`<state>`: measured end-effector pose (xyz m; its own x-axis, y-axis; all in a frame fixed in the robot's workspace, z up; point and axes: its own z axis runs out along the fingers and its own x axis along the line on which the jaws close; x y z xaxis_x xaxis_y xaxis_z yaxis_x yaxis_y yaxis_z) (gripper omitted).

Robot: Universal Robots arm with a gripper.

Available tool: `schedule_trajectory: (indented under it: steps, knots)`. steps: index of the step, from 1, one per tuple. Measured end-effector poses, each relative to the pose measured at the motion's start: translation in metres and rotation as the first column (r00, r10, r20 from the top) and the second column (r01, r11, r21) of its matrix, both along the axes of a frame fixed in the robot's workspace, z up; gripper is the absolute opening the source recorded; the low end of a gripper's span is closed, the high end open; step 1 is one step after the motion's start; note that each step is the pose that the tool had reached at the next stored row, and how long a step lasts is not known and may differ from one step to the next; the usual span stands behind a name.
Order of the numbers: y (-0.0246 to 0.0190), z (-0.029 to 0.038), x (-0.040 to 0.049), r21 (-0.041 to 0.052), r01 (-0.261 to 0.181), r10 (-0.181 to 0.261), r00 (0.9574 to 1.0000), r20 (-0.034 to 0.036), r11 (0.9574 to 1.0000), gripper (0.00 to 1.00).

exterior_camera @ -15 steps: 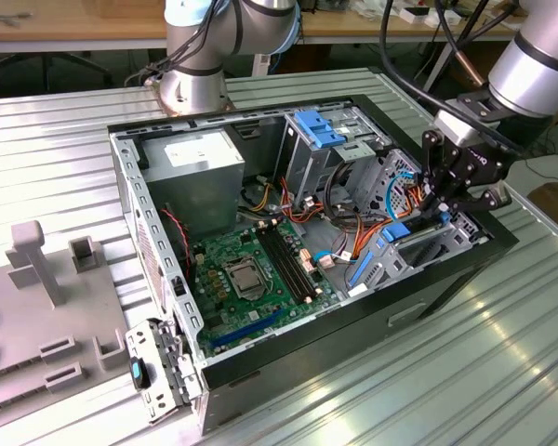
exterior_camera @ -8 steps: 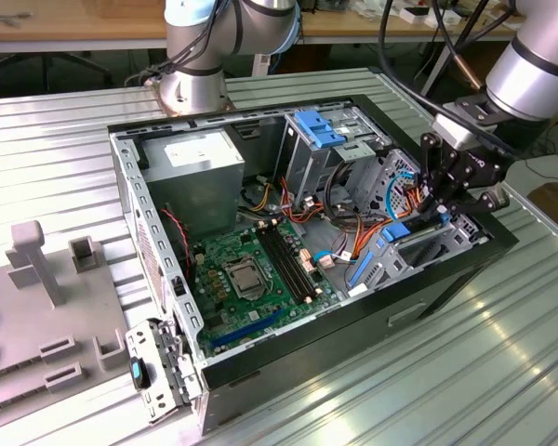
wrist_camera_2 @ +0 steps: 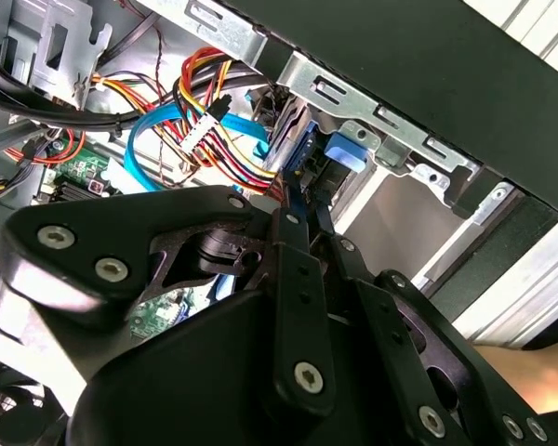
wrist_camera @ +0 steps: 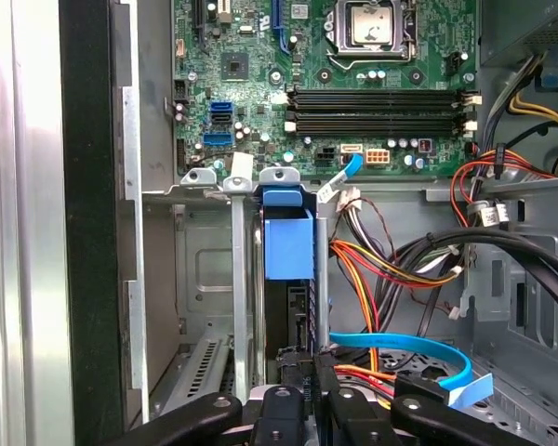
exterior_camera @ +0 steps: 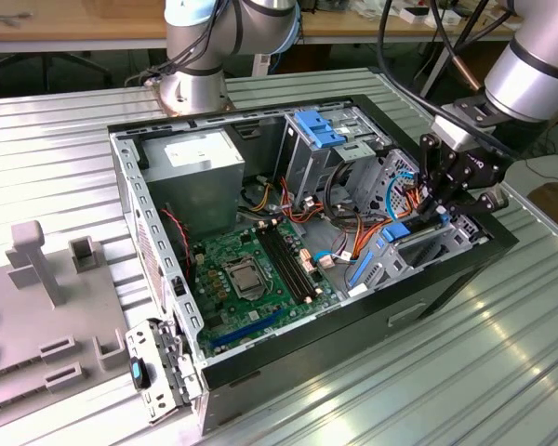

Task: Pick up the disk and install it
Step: 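Insert the first disk wire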

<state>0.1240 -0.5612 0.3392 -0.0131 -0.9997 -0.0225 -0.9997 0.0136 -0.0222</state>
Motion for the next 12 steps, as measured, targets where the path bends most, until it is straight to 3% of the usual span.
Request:
schedule_trajectory:
  steps: [3, 4, 5, 10, 12]
  knots:
    - [0.0, -0.0002, 0.0, 0.0003, 0.0, 0.0, 1.0, 0.0, 1.0, 0.18]
    - [0.0, -0.0002, 0.0, 0.0003, 0.0, 0.0, 1.0, 0.0, 1.0, 0.24]
    - [0.0001, 0.0004, 0.0, 0.0, 0.0, 0.0, 1.0, 0.0, 1.0, 0.24]
    - [0.0003, 0.0096, 0.0, -0.0002, 0.0, 0.0, 1.0, 0.0, 1.0, 0.24]
    - [0.0003, 0.0098, 0.0, -0.0001, 0.0, 0.0, 1.0, 0.0, 1.0, 0.24]
